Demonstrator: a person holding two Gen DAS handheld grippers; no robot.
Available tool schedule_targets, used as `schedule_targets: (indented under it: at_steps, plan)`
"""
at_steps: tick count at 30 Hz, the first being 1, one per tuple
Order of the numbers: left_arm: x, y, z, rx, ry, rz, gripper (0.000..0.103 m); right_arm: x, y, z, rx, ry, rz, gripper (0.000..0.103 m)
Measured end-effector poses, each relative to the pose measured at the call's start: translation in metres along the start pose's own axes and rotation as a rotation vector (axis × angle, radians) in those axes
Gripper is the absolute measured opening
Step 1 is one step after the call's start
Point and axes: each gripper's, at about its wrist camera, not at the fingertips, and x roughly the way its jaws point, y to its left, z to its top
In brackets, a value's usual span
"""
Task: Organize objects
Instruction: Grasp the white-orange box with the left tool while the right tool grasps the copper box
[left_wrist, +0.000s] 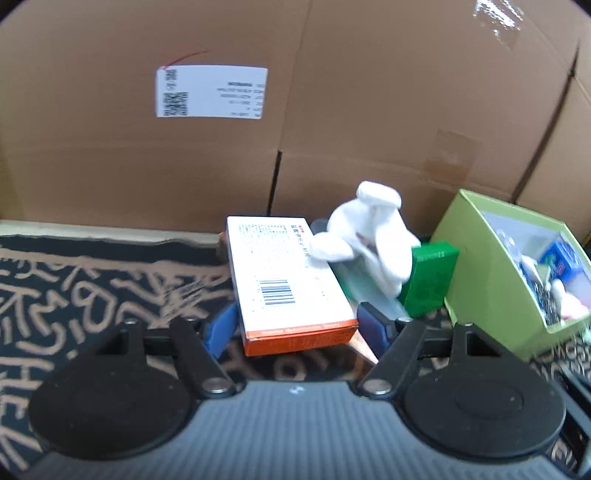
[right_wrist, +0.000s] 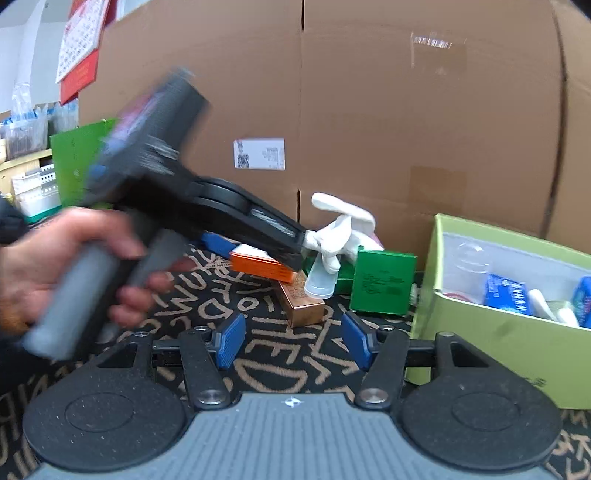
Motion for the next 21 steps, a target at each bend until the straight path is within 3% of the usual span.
schedule_targets:
  at_steps: [5, 10, 11, 12, 17, 21]
  plan:
    - [-0.026, 0.01, -0.018, 0.044, 0.035, 0.018, 0.071, 0.046, -0.001, 0.007, -0.004, 0.06, -0.019, 0.062]
    - [-0.046, 0.025, -0.029, 0.004, 0.035, 0.04, 0.07, 0.086, -0.006, 0.013, 0.014, 0.124, -0.029, 0.062]
    - [-0.047, 0.028, -0.031, -0.006, 0.036, 0.04, 0.07, 0.092, -0.007, 0.014, 0.018, 0.136, -0.032, 0.045]
    - [-0.05, 0.031, -0.033, -0.015, 0.04, 0.037, 0.07, 0.094, -0.008, 0.014, 0.026, 0.146, -0.026, 0.04]
    - [-0.059, 0.031, -0.054, -0.017, 0.077, 0.012, 0.07, 0.072, -0.006, 0.006, 0.031, 0.161, -0.002, 0.038]
    - [-0.074, 0.023, -0.076, 0.016, 0.099, -0.014, 0.07, 0.029, -0.006, -0.014, 0.049, 0.174, 0.004, 0.038]
